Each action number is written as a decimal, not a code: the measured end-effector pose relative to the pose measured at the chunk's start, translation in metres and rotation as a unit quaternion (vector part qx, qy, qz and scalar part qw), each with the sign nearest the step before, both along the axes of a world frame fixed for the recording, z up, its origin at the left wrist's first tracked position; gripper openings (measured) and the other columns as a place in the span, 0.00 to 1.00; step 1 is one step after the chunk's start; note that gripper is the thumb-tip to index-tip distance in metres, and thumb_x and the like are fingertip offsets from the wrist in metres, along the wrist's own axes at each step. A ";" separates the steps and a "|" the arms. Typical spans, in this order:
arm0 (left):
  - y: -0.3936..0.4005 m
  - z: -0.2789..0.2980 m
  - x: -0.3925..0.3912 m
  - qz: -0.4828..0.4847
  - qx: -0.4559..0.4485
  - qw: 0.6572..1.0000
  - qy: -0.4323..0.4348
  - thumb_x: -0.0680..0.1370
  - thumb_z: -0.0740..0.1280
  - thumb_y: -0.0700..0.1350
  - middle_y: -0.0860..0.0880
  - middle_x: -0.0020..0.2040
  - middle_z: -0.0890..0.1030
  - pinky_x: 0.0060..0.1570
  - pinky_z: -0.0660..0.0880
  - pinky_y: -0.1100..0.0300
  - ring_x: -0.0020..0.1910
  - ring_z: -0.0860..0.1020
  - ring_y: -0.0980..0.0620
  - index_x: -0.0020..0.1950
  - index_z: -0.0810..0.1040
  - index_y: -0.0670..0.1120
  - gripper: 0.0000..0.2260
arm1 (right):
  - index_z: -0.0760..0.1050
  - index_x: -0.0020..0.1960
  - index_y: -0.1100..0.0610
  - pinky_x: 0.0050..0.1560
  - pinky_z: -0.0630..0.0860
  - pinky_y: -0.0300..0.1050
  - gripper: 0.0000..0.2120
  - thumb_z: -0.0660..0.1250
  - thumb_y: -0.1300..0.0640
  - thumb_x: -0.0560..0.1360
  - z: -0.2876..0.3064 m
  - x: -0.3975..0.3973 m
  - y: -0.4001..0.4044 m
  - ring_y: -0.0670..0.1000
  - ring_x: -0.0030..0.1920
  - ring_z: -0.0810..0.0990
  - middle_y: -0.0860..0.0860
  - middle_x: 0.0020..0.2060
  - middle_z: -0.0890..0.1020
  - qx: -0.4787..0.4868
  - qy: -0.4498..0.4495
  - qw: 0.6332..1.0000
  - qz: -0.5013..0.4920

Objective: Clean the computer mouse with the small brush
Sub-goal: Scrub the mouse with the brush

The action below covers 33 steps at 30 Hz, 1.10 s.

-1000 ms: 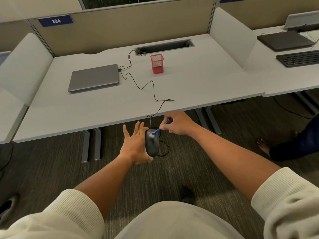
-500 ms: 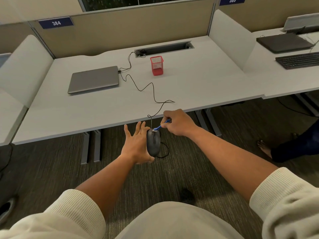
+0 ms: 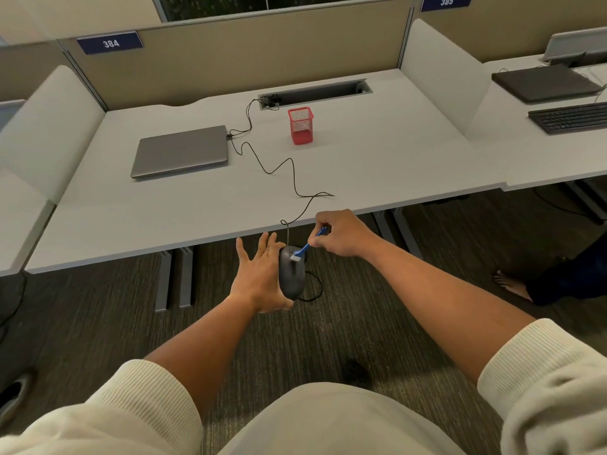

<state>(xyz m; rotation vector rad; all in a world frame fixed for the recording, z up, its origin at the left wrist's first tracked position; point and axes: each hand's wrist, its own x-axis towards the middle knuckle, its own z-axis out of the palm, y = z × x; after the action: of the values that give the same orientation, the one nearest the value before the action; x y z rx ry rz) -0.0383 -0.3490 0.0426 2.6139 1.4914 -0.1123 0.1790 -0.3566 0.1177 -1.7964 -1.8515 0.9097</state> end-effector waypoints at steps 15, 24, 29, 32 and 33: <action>-0.001 -0.010 -0.016 0.172 -0.133 0.943 -0.252 0.53 0.73 0.73 0.48 0.79 0.60 0.73 0.35 0.33 0.80 0.48 0.48 0.76 0.60 0.52 0.57 | 0.78 0.44 0.61 0.46 0.81 0.47 0.08 0.76 0.58 0.72 -0.014 0.032 -0.014 0.49 0.37 0.81 0.49 0.45 0.87 -0.112 0.122 0.986 0.028; -0.003 0.003 -0.009 0.173 -0.234 0.891 -0.348 0.56 0.79 0.67 0.52 0.71 0.66 0.74 0.59 0.38 0.73 0.65 0.45 0.74 0.64 0.55 0.51 | 0.77 0.42 0.57 0.37 0.79 0.42 0.08 0.75 0.57 0.73 -0.025 0.028 -0.005 0.47 0.33 0.79 0.52 0.46 0.86 -0.018 0.138 0.981 -0.138; -0.002 0.007 0.000 0.159 -0.243 0.883 -0.369 0.56 0.81 0.65 0.52 0.67 0.70 0.71 0.67 0.43 0.67 0.70 0.49 0.72 0.66 0.56 0.48 | 0.77 0.43 0.57 0.43 0.79 0.46 0.08 0.75 0.55 0.73 -0.024 0.032 -0.007 0.47 0.34 0.79 0.52 0.47 0.86 -0.043 0.169 0.974 -0.143; 0.001 0.007 -0.006 0.169 -0.240 0.884 -0.365 0.55 0.81 0.66 0.52 0.67 0.70 0.69 0.69 0.46 0.65 0.70 0.50 0.71 0.65 0.57 0.48 | 0.77 0.43 0.56 0.45 0.79 0.47 0.08 0.75 0.56 0.73 -0.022 0.043 -0.013 0.48 0.37 0.79 0.50 0.45 0.87 -0.095 0.199 0.972 -0.087; 0.001 0.007 -0.007 0.173 -0.239 0.884 -0.363 0.55 0.80 0.66 0.51 0.68 0.69 0.68 0.69 0.48 0.65 0.70 0.50 0.72 0.65 0.56 0.49 | 0.77 0.42 0.56 0.44 0.78 0.46 0.08 0.75 0.57 0.72 -0.021 0.047 -0.014 0.49 0.38 0.79 0.50 0.45 0.87 -0.112 0.214 0.968 -0.067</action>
<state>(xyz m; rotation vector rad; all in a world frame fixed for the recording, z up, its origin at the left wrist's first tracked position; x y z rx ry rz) -0.0458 -0.3482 0.0500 1.6771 1.3703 0.4317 0.2263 -0.3709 0.0965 -1.6568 -1.3851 1.3734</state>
